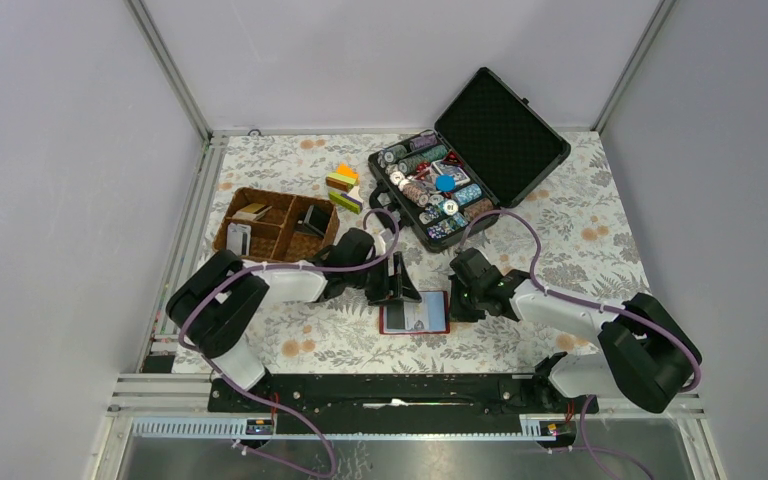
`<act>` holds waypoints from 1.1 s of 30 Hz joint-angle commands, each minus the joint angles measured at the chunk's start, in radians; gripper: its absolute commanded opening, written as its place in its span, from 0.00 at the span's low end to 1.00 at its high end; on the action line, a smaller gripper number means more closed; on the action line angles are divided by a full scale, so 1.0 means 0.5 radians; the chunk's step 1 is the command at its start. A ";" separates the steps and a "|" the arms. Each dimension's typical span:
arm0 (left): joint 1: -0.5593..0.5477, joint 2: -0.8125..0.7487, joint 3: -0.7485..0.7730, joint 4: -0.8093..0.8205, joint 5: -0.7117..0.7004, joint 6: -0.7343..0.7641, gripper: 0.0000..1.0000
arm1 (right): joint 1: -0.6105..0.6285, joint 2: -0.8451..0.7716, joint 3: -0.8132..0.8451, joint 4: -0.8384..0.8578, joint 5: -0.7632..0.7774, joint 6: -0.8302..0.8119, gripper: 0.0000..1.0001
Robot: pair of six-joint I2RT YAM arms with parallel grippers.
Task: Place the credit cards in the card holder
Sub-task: Insert the credit card into the card holder.
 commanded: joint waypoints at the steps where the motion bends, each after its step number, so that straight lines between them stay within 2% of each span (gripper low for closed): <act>1: -0.035 -0.050 -0.004 -0.297 -0.163 0.089 0.66 | 0.006 0.103 -0.031 -0.052 0.150 0.001 0.09; 8: -0.125 -0.015 -0.013 -0.193 -0.149 -0.042 0.60 | 0.006 0.105 -0.024 -0.053 0.146 0.003 0.09; 15: -0.200 0.145 -0.054 0.160 -0.117 -0.232 0.56 | 0.006 0.101 -0.031 -0.040 0.125 0.012 0.10; 22: -0.259 0.139 -0.041 0.276 -0.260 -0.325 0.55 | 0.004 0.060 -0.036 -0.040 0.135 0.025 0.12; 26: -0.259 0.101 -0.076 0.390 -0.300 -0.354 0.55 | 0.006 -0.014 -0.028 -0.087 0.183 0.031 0.18; 33: -0.274 0.131 -0.095 0.778 -0.190 -0.485 0.55 | 0.004 -0.202 0.053 -0.273 0.333 0.021 0.31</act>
